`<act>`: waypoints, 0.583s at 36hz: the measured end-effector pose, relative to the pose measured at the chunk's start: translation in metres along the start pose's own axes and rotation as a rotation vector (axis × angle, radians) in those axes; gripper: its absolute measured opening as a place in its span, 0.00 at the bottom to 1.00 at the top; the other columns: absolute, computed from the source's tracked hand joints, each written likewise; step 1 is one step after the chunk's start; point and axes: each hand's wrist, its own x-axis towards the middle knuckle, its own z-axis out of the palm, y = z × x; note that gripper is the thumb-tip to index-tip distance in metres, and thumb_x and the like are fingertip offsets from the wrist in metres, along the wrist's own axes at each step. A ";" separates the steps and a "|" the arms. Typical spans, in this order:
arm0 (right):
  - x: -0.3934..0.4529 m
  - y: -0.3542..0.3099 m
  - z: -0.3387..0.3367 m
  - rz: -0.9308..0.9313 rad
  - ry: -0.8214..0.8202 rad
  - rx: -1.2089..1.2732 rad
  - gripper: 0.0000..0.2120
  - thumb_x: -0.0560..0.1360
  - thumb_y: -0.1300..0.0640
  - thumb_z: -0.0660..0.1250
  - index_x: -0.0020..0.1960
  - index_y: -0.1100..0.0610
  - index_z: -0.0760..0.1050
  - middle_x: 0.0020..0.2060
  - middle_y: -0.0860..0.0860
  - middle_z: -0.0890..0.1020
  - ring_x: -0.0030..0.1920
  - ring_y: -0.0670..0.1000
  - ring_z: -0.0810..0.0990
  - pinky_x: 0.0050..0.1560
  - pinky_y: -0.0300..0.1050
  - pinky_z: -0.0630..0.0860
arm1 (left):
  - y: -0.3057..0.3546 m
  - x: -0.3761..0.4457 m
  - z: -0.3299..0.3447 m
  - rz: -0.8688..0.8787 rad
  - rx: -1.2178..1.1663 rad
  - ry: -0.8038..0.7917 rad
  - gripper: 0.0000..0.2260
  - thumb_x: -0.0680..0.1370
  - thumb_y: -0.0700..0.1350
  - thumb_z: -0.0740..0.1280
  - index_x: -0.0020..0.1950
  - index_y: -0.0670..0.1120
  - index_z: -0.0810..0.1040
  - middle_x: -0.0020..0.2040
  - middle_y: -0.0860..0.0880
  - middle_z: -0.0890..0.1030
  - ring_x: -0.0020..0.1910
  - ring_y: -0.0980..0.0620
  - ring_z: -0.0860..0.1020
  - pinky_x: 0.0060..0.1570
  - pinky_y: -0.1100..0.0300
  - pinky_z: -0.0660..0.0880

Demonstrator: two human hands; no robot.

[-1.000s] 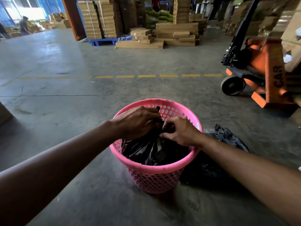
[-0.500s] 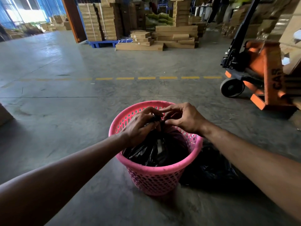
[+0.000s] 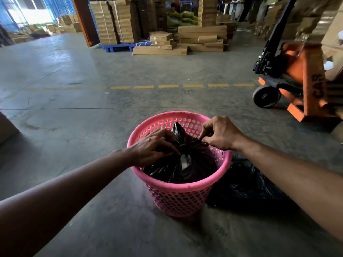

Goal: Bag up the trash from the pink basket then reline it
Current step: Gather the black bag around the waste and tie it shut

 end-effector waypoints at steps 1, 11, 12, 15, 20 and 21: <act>-0.002 0.001 -0.001 0.010 0.004 0.004 0.08 0.65 0.64 0.77 0.37 0.52 0.87 0.31 0.41 0.83 0.35 0.38 0.82 0.37 0.25 0.74 | 0.001 -0.001 -0.001 -0.008 -0.001 -0.014 0.13 0.78 0.51 0.67 0.60 0.60 0.84 0.65 0.52 0.74 0.65 0.53 0.74 0.67 0.46 0.71; -0.017 0.028 -0.011 0.143 0.262 0.097 0.12 0.70 0.53 0.73 0.54 0.51 0.80 0.47 0.48 0.84 0.43 0.49 0.84 0.49 0.46 0.81 | 0.031 0.022 0.002 -0.195 0.105 0.169 0.20 0.73 0.62 0.66 0.62 0.57 0.78 0.62 0.54 0.80 0.60 0.52 0.78 0.61 0.50 0.74; -0.019 0.033 -0.009 0.221 0.288 0.064 0.14 0.71 0.51 0.73 0.55 0.52 0.78 0.49 0.51 0.83 0.45 0.53 0.84 0.51 0.48 0.80 | 0.033 0.026 0.006 -0.210 0.259 0.110 0.23 0.72 0.65 0.66 0.63 0.57 0.77 0.62 0.53 0.79 0.62 0.50 0.76 0.63 0.48 0.72; -0.024 0.037 0.002 0.439 0.157 0.005 0.25 0.75 0.45 0.70 0.67 0.55 0.71 0.61 0.58 0.79 0.60 0.61 0.80 0.60 0.51 0.76 | 0.036 0.039 0.019 -0.211 0.504 0.018 0.26 0.72 0.65 0.66 0.66 0.53 0.76 0.64 0.50 0.77 0.65 0.46 0.72 0.65 0.47 0.67; -0.032 0.031 0.026 0.470 0.114 0.023 0.21 0.81 0.51 0.60 0.71 0.58 0.67 0.66 0.63 0.79 0.63 0.65 0.79 0.59 0.53 0.75 | 0.033 0.048 0.030 -0.154 0.517 0.069 0.18 0.77 0.58 0.65 0.63 0.53 0.78 0.61 0.50 0.80 0.66 0.47 0.74 0.65 0.46 0.66; -0.033 0.032 0.028 0.469 0.137 0.023 0.21 0.82 0.52 0.59 0.72 0.58 0.67 0.66 0.63 0.79 0.64 0.65 0.79 0.60 0.54 0.75 | 0.032 0.048 0.030 -0.143 0.480 0.110 0.17 0.77 0.57 0.64 0.62 0.52 0.78 0.59 0.50 0.80 0.65 0.47 0.75 0.63 0.47 0.66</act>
